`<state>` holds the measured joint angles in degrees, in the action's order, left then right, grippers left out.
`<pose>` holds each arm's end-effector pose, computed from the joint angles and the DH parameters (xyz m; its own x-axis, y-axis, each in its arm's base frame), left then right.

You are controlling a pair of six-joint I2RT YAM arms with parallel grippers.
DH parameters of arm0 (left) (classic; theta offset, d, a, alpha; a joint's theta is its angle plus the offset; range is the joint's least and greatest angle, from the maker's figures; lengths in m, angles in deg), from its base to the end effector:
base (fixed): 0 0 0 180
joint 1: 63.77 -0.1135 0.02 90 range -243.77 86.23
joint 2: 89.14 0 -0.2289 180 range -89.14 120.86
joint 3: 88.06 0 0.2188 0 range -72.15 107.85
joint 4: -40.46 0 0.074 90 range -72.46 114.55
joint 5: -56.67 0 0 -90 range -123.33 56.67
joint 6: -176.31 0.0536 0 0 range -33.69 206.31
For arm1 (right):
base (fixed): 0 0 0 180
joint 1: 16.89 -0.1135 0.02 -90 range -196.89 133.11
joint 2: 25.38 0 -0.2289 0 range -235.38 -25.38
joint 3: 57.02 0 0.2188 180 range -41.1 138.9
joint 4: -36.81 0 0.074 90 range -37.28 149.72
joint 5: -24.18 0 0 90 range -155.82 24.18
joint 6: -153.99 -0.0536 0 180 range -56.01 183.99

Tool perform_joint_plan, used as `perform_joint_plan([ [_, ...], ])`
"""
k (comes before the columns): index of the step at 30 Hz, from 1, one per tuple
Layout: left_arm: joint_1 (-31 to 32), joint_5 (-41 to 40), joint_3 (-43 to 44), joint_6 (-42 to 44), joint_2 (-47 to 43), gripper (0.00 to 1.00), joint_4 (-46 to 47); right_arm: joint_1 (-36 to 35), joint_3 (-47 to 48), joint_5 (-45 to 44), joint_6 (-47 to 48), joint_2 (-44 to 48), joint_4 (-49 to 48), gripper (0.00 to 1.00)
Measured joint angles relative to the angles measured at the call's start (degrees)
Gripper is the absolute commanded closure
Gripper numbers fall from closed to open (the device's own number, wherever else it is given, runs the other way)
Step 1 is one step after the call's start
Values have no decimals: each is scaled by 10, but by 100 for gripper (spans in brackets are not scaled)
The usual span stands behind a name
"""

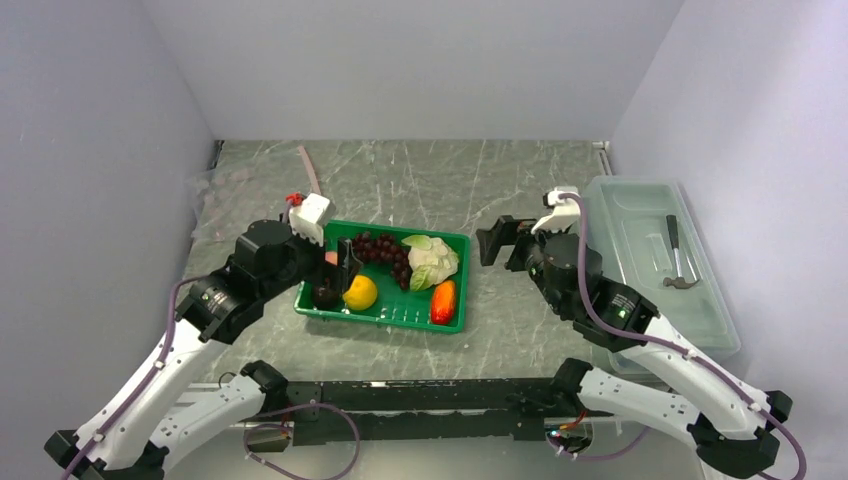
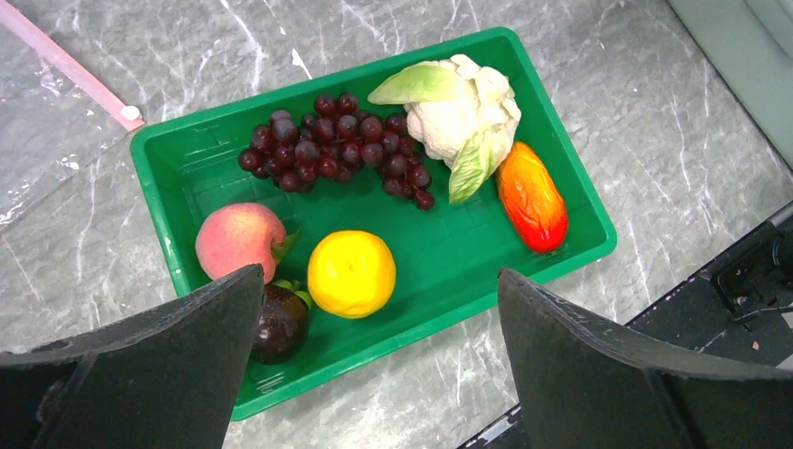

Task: Place the food in the zip-top bag and seal the zipper
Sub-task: Move the bin to the center of the board.

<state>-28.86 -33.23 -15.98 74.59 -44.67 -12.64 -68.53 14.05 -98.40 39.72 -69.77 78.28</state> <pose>0.1358 -0.0949 0.3203 -0.4621 0.0748 -0.8837 0.4899 0.8521 -0.1841 0.1264 0.1132 0.3414 -0.2832 0.2003 -0.9379 -0.2427 0.9312 0.2721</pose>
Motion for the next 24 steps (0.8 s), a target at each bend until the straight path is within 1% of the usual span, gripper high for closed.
perform_joint_plan([
  [6,0,1,0,-7,4,0,-8,0,1,-20,4,16,14,0],
  [13,0,-10,0,-40,7,0,-34,0,1,-30,12,-4,36,0],
  [19,0,-44,-5,-67,-27,0,-47,0,1,-30,32,-7,41,0],
  [24,0,-72,-15,-78,-61,0,-61,0,2,-28,45,-27,49,0],
])
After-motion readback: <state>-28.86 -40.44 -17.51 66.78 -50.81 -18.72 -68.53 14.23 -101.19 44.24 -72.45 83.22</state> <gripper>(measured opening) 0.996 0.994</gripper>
